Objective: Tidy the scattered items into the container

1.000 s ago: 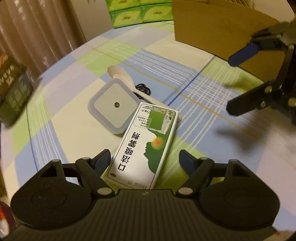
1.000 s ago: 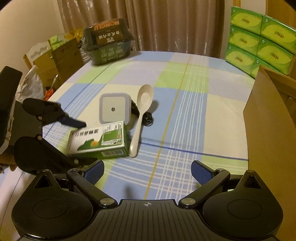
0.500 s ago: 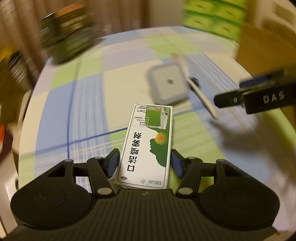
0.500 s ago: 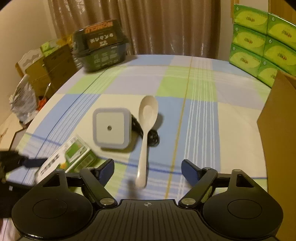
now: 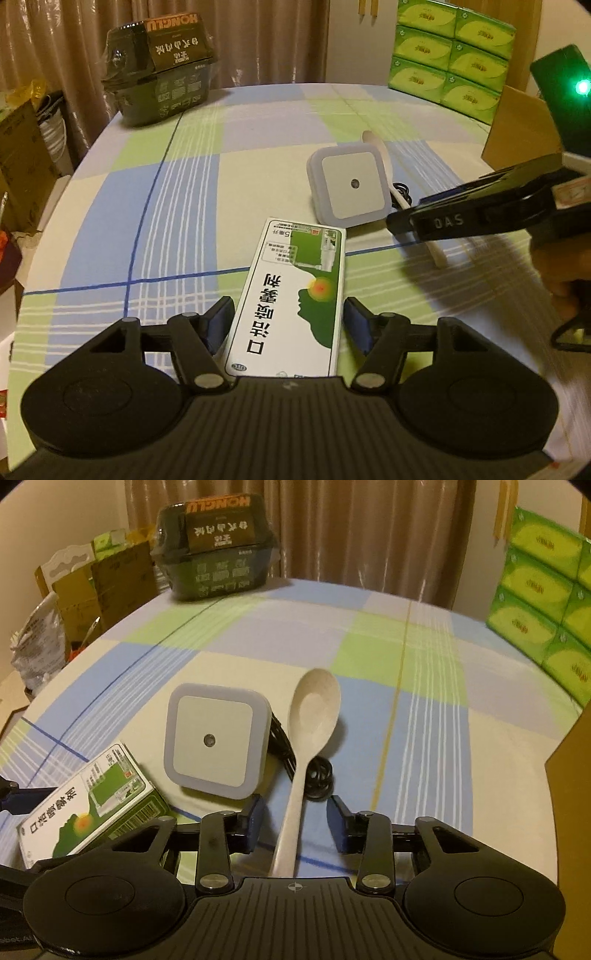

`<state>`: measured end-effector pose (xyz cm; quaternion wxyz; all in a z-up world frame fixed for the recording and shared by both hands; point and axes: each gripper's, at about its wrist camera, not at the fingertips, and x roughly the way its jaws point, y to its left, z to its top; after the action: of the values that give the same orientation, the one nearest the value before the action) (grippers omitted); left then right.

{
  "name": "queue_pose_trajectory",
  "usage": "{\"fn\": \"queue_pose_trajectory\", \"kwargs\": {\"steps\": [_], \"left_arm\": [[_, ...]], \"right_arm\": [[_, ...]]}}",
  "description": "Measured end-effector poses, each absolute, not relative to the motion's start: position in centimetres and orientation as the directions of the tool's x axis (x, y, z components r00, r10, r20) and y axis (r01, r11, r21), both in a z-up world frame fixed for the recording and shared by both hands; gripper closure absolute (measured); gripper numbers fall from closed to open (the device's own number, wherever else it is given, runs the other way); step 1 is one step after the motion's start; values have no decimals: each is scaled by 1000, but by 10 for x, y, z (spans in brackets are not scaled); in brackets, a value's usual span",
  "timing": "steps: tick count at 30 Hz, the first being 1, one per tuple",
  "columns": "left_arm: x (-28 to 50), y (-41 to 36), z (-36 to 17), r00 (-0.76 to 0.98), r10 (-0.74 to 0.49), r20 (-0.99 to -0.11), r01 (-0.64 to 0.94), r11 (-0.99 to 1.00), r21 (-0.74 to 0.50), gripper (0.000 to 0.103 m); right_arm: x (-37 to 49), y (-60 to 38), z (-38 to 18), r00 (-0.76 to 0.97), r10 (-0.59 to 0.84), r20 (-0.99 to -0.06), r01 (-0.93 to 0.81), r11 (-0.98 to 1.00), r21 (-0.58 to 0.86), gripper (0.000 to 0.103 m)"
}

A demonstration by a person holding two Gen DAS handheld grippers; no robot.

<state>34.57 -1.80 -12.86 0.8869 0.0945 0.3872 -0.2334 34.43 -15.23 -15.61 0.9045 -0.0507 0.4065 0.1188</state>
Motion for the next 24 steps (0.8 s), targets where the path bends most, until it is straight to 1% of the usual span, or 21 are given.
{"fn": "queue_pose_trajectory", "kwargs": {"steps": [1,7,14,20,24], "left_arm": [[346,-18,-130,590,-338,-734,486,874,-13,44],[340,-19,-132,576,-355,-737,506,862,-20,52],[296,-33,-129,537,-374,-756,569,823,-3,52],[228,-42,-126,513,-404,-757,589,808,-32,52],[199,-47,-126,514,-409,-754,589,808,-37,52]], "right_arm": [[344,-152,-156,643,173,-746,-252,968,8,97],[316,-160,-150,645,152,-749,-215,977,14,98],[232,-179,-139,593,170,-787,-185,980,72,98],[157,-195,-134,568,142,-811,-169,984,54,98],[127,-197,-134,566,122,-815,-188,982,16,97]]}}
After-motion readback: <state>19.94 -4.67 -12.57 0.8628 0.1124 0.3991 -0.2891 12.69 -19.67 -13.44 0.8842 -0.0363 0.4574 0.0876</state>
